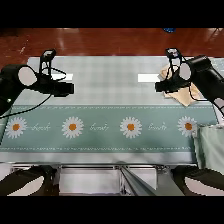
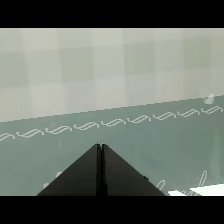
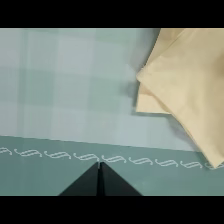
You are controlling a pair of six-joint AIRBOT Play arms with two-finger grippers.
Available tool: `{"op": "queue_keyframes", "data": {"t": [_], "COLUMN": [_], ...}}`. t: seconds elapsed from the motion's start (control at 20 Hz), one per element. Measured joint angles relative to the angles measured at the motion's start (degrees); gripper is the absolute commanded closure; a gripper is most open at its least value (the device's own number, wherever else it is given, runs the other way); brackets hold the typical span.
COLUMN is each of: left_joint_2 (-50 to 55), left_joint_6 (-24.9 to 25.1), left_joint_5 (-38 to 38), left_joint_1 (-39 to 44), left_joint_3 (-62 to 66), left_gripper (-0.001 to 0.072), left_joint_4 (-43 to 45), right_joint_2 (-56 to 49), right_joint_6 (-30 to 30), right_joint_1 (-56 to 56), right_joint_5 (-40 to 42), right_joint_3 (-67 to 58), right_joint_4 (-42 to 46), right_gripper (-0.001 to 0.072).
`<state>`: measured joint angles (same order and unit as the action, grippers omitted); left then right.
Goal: Fold the shirts.
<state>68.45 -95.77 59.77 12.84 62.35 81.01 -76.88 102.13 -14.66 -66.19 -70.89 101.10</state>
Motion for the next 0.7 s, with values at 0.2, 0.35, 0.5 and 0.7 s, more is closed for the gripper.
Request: {"op": "queue_keyframes", "data": {"t": [0.2,0.35,0.5,0.7], "left_joint_2": [0.0,0.0,0.0,0.0], "left_joint_6": [0.02,0.0,0.02,0.02], "left_joint_5": [0.0,0.0,0.0,-0.44], "left_joint_1": [0.0,0.0,0.0,0.0], "left_joint_3": [0.0,0.0,0.0,0.0], "left_gripper": [0.0685,0.0685,0.0684,0.0685], "left_joint_4": [0.0,0.02,0.0,0.0], "right_joint_2": [0.0,0.0,0.0,0.0], "right_joint_6": [0.02,0.0,0.02,0.02], "right_joint_1": [0.0,0.0,0.0,0.0], "right_joint_5": [0.0,0.0,0.0,0.22], "right_joint_3": [0.0,0.0,0.0,0.0], "right_joint_4": [0.0,-0.02,0.0,-0.02], "right_gripper": [0.069,0.069,0.069,0.069]}}
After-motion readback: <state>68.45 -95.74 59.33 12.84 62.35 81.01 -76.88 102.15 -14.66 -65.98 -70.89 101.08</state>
